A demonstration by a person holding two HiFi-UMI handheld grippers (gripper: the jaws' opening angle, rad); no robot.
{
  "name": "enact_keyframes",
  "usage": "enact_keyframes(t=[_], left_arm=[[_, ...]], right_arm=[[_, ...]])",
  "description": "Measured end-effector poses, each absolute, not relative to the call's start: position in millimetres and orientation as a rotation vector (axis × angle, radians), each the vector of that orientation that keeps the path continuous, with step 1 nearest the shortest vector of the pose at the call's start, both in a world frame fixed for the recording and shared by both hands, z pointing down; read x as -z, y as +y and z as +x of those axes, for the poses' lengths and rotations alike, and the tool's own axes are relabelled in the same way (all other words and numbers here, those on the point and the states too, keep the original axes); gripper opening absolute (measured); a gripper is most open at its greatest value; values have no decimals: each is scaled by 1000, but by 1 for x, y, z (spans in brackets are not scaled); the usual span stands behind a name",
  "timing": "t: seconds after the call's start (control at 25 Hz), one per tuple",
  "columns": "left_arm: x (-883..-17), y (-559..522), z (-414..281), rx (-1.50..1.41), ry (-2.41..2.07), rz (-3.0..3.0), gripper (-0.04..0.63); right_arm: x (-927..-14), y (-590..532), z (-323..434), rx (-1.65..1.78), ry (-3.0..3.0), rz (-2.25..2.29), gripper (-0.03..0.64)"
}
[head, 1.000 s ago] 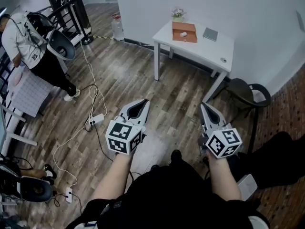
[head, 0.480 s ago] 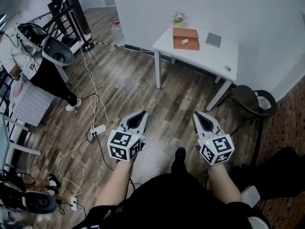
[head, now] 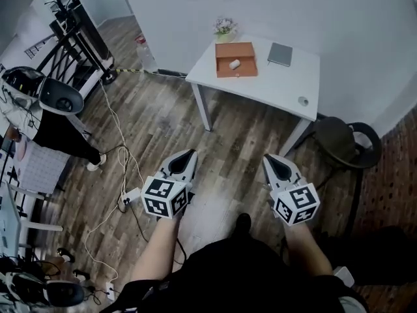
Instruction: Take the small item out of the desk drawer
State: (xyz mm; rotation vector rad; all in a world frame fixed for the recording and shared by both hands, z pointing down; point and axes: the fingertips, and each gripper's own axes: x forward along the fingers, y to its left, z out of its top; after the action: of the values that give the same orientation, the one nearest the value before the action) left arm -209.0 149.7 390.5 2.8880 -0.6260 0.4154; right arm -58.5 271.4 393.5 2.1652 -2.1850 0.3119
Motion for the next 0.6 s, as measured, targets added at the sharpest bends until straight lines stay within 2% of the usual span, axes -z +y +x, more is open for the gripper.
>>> enact_keyframes(t=[0.28, 0.6], left_arm=[[-377, 130, -124, -427, -589, 2926, 21], [-382, 89, -68, -413, -566, 2932, 21]], right_arm=[[-393, 257, 22, -327, -2166, 2193, -8], [-411, 220, 65, -445, -2194, 2192, -8]])
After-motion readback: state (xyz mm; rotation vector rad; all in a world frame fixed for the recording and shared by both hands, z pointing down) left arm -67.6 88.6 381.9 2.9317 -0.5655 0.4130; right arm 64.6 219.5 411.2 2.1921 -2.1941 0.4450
